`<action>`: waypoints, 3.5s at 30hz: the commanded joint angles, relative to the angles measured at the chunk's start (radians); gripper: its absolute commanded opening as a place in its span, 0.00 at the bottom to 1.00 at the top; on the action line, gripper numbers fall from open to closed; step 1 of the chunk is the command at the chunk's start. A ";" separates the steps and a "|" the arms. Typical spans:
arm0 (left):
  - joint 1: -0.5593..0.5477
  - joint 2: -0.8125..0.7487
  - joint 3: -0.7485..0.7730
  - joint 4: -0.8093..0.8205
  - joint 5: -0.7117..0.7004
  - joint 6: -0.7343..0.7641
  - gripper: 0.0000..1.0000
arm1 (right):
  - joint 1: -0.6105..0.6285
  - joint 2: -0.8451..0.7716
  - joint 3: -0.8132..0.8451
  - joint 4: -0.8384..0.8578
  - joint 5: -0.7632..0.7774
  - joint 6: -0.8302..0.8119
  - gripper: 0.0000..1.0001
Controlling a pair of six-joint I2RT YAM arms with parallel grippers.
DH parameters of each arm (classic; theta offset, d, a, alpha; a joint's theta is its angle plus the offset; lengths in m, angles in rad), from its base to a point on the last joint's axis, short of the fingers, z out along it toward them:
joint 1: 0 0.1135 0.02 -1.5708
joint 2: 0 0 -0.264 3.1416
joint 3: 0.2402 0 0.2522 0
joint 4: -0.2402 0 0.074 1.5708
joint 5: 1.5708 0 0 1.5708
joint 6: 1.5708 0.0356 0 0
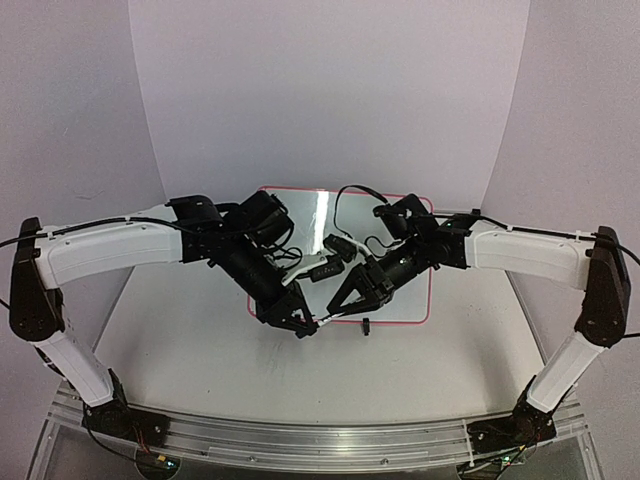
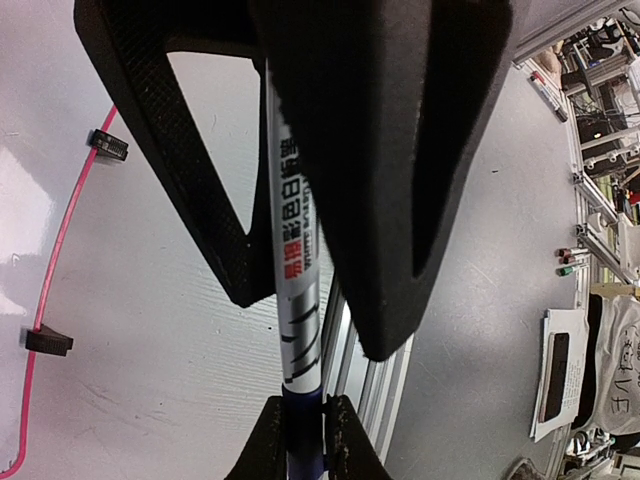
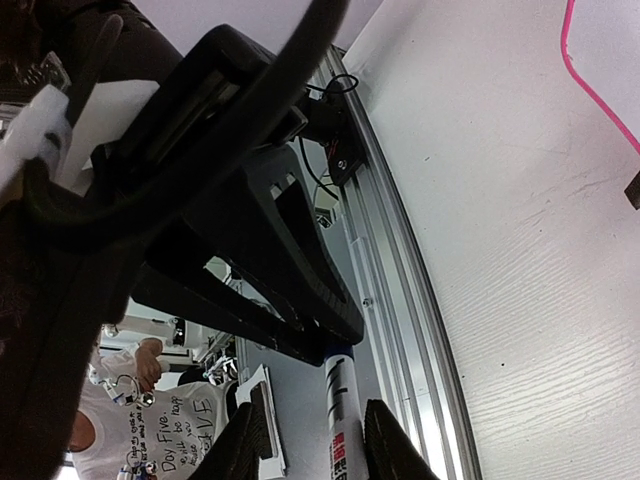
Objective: Write a sentence on the whiteboard
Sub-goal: Pass from the left arm to the right, then open the pen cap from the whiteboard marker.
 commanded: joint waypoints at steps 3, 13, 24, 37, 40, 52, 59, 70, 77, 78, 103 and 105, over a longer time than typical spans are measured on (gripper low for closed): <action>-0.001 0.012 0.052 -0.003 0.006 0.018 0.00 | 0.015 0.014 0.038 -0.004 -0.008 -0.024 0.31; -0.001 0.007 0.052 -0.005 -0.003 0.018 0.00 | 0.017 0.020 0.033 -0.011 -0.010 -0.035 0.13; 0.000 -0.007 0.046 0.004 -0.073 0.025 0.00 | 0.015 -0.002 0.028 -0.022 0.030 -0.065 0.00; 0.064 -0.401 -0.346 0.715 -0.228 -0.347 0.95 | -0.073 -0.233 -0.123 0.381 0.304 0.158 0.00; 0.071 -0.413 -0.397 0.860 -0.219 -0.452 0.97 | -0.073 -0.273 -0.153 0.498 0.305 0.215 0.00; 0.074 -0.331 -0.396 1.056 0.009 -0.585 0.83 | -0.064 -0.318 -0.212 0.693 0.246 0.328 0.00; 0.093 -0.326 -0.429 1.153 0.039 -0.654 0.54 | -0.060 -0.311 -0.229 0.790 0.146 0.412 0.00; 0.108 -0.342 -0.440 1.164 0.050 -0.672 0.28 | -0.057 -0.310 -0.226 0.791 0.100 0.442 0.00; 0.112 -0.349 -0.455 1.172 0.055 -0.680 0.00 | -0.058 -0.325 -0.244 0.789 0.137 0.434 0.00; 0.113 -0.351 -0.462 1.176 0.054 -0.686 0.00 | -0.058 -0.326 -0.246 0.789 0.142 0.433 0.00; 0.183 -0.547 -0.506 0.802 -0.097 -0.529 0.00 | -0.159 -0.482 -0.318 0.625 0.292 0.297 0.00; 0.182 -0.534 -0.510 0.650 -0.203 -0.498 0.00 | -0.159 -0.522 -0.321 0.546 0.408 0.239 0.00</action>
